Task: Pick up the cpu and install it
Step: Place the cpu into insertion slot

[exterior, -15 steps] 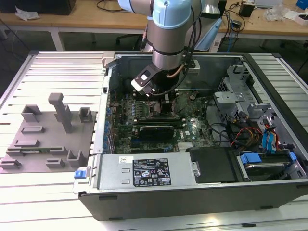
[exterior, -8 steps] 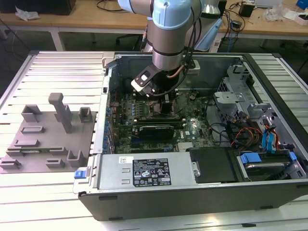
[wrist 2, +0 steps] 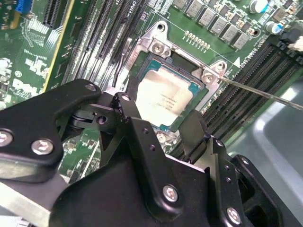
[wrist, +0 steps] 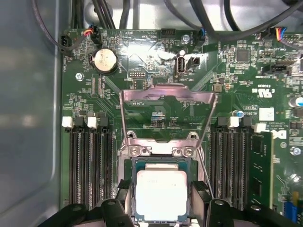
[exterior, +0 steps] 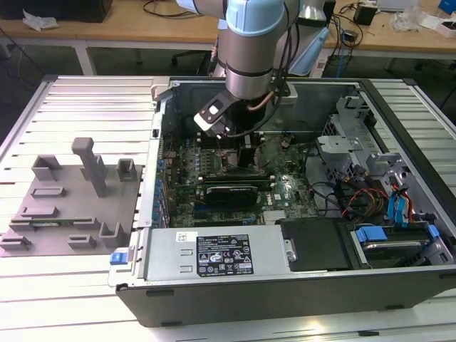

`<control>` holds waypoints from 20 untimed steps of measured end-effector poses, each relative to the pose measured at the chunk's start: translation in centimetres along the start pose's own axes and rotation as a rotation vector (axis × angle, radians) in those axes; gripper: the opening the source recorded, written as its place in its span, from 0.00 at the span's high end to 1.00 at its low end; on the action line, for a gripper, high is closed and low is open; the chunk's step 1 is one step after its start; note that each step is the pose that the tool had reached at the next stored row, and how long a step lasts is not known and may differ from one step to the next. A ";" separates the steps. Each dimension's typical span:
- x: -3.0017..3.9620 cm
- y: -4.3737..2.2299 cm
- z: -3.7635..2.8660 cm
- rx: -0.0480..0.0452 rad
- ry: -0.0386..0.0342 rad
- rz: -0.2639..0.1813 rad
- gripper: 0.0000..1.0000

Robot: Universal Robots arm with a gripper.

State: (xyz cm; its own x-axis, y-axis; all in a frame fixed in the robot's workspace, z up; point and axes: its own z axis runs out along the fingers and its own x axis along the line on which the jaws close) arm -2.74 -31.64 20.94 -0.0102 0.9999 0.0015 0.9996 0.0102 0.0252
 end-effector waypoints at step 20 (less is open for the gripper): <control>0.00 0.01 -0.28 -0.0001 -0.0001 0.000 0.89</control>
State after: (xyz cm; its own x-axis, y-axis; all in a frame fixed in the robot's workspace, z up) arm -2.74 -31.64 21.22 -0.0103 0.9999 0.0014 0.9996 0.0103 0.0253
